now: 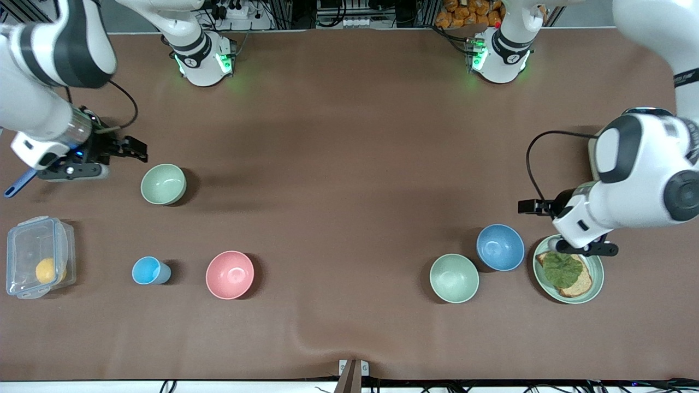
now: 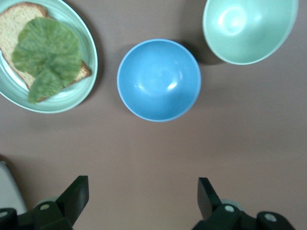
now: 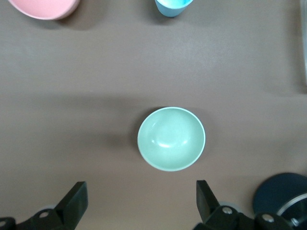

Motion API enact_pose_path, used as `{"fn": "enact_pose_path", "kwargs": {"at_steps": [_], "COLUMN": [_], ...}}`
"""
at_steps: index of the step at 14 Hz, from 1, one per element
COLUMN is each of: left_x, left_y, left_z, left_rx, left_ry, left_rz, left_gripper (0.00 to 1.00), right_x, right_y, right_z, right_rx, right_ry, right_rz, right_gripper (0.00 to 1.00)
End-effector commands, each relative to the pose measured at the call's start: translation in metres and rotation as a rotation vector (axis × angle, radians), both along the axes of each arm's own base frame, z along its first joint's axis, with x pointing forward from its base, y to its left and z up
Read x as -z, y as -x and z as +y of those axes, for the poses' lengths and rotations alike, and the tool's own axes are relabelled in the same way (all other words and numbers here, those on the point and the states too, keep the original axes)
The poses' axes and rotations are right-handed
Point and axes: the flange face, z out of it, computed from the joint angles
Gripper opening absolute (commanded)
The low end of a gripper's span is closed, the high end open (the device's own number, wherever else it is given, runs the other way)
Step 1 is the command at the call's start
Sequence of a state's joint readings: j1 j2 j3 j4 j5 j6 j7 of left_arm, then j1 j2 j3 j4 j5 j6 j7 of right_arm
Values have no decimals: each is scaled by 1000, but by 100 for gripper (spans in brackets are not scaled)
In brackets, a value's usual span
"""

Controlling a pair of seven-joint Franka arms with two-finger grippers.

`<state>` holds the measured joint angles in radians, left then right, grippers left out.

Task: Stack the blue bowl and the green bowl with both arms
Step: 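Reach the right gripper to the green bowl while the left gripper reaches the blue bowl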

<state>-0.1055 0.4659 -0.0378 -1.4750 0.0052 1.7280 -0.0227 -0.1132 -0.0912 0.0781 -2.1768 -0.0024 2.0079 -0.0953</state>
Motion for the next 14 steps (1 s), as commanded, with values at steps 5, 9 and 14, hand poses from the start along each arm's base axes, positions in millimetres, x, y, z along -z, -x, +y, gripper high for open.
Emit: {"fn": "enact_pose_path", "kwargs": {"at_steps": [5,9,14], "left_x": [46,113,152], "left_y": [-13,-18,-27], "left_z": [-17,-33,-22], "left_rx": [78,63,38], "left_ry": [-114,-113,-99], "left_rz": [-18,-4,-33], "left_gripper": [100,100,100], "right_x": [86,129,176], "right_y": [20,14,16], "right_z": [-77,-93,-112], "right_rx": [-2,16,-6], "right_ry": [-5,-7,0], "right_rz": [-39,-53,-105], "right_gripper": [100,94,80]}}
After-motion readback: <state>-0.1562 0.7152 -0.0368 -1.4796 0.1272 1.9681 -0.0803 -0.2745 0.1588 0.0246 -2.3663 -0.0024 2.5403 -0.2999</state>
